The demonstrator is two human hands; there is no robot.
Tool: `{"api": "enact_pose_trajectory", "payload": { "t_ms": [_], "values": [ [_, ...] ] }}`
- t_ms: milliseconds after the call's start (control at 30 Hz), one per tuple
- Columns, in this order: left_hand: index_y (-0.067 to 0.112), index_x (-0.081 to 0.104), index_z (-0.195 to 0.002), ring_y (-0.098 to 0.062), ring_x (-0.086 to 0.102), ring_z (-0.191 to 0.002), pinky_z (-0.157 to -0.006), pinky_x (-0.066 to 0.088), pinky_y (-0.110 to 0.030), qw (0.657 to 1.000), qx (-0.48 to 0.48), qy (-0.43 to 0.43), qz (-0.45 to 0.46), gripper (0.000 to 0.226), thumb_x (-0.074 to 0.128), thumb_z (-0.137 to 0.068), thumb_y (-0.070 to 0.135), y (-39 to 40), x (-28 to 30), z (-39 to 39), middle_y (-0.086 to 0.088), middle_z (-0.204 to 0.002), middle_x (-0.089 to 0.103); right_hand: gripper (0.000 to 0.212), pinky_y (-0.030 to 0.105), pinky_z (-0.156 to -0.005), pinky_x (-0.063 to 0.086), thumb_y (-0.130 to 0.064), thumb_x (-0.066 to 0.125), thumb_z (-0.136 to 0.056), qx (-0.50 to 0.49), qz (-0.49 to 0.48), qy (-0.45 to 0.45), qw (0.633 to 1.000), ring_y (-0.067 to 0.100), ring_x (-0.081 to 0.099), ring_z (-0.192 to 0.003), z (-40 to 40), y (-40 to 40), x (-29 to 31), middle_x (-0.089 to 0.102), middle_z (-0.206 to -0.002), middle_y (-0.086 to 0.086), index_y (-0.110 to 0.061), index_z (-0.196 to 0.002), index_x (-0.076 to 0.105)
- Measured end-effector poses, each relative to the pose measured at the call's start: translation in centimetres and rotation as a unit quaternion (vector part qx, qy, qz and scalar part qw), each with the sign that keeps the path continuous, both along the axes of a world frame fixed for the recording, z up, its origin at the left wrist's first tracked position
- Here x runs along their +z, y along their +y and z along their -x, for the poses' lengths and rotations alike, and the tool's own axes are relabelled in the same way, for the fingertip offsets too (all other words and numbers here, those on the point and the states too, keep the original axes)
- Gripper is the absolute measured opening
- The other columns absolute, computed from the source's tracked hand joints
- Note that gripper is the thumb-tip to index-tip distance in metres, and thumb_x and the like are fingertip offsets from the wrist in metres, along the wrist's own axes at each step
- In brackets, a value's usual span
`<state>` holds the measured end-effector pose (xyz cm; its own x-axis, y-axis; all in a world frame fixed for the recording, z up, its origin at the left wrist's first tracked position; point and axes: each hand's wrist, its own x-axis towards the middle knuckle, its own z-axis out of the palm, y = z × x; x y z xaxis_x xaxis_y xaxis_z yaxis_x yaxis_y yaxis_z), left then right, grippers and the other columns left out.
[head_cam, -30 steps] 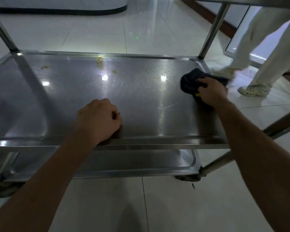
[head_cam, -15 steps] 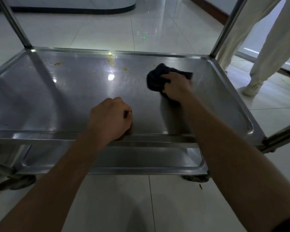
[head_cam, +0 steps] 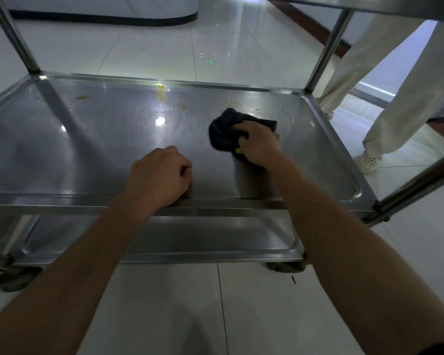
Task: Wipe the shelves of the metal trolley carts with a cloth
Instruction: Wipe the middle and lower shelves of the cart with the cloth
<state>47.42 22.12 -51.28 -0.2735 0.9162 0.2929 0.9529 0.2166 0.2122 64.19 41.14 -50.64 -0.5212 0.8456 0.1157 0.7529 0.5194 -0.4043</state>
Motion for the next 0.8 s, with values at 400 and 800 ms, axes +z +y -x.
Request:
{"api": "enact_pose_trajectory", "payload": {
  "t_ms": [400, 800],
  "values": [
    [0.024, 0.066, -0.082, -0.016, 0.055, -0.086, -0.064, 0.034, -0.031, 0.999, -0.022, -0.014, 0.027, 0.026, 0.05, -0.097, 0.037, -0.5, 0.3, -0.7, 0.005, -0.099, 0.057, 0.038, 0.032, -0.087, 0.047, -0.015, 0.06, -0.092, -0.139, -0.069, 0.026, 0.988, 0.02, 0.061, -0.098, -14.0, -2.6, -0.9, 0.067, -0.122, 0.006, -0.029, -0.127, 0.065],
    [0.03, 0.039, -0.065, -0.011, 0.043, -0.067, -0.067, 0.031, -0.031, 0.997, -0.079, -0.021, -0.003, 0.037, 0.045, -0.1, 0.043, -4.1, 1.0, -2.0, 0.01, -0.074, 0.047, 0.039, 0.034, -0.081, 0.052, -0.005, 0.058, -0.089, -0.111, -0.062, 0.07, 0.989, 0.026, 0.065, -0.089, -15.2, -11.1, 0.0, 0.07, -0.112, 0.008, -0.024, -0.121, 0.07]
  ]
}}
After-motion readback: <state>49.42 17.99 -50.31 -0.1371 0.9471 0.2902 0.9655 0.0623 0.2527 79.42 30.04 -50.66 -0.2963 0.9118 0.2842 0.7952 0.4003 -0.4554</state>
